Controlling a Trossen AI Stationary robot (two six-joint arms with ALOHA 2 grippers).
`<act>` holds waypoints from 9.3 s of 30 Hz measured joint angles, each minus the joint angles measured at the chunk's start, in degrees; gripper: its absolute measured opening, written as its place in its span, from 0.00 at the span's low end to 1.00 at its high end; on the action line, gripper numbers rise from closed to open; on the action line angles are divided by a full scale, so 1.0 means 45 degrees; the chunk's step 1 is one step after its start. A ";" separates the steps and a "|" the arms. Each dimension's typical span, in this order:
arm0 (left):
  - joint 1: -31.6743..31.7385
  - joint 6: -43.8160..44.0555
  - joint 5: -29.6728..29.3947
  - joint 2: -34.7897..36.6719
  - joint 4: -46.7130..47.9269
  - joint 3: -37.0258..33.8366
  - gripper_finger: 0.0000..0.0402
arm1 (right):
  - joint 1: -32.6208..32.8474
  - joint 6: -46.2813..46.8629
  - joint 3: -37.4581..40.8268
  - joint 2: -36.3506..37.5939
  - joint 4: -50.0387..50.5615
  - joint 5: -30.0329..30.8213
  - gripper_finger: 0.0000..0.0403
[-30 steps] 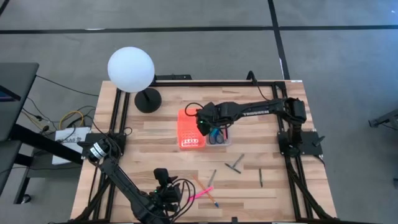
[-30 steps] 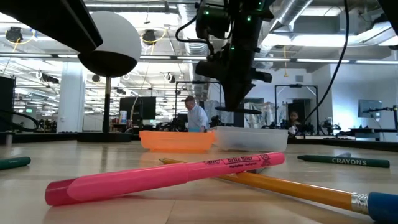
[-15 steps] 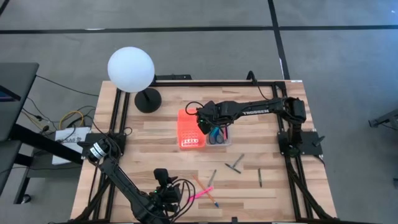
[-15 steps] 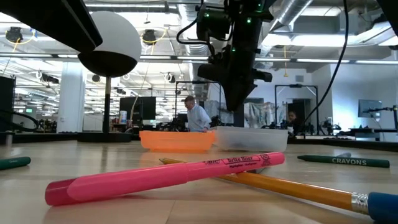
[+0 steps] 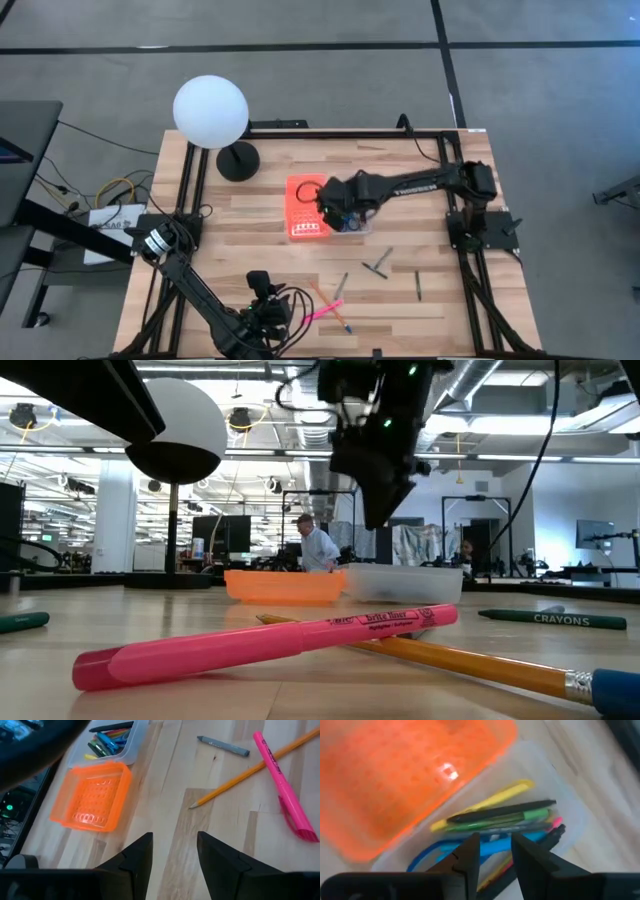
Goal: Pick & place school supplies into a supply box
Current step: Put the green crayon into the orange supply box
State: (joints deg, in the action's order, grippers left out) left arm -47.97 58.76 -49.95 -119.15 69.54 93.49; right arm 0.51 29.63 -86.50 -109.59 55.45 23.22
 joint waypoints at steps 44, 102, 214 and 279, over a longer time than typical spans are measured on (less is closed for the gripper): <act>-0.0054 0.7884 0.6978 0.0000 0.2259 -0.0005 0.37 | 1.4270 0.4717 0.4060 0.2407 0.1550 1.2421 0.24; -0.0375 0.8409 0.7968 0.0167 -0.2275 -0.3120 0.37 | 1.3733 0.4770 0.4070 0.2408 0.1576 1.2138 0.24; 1.1899 -0.5581 0.6382 0.0045 -0.9247 0.0034 0.08 | 1.2629 0.4763 0.4080 0.2408 0.1610 1.0185 0.24; 0.0633 -0.1088 -0.2966 -0.0389 -0.2096 -0.1965 0.38 | 1.2746 1.4431 0.4080 0.2406 0.2493 0.2662 0.24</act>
State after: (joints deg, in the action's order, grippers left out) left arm -45.11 53.87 -63.30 -120.90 60.11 84.65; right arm 57.87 94.57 -68.14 -98.77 66.67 35.20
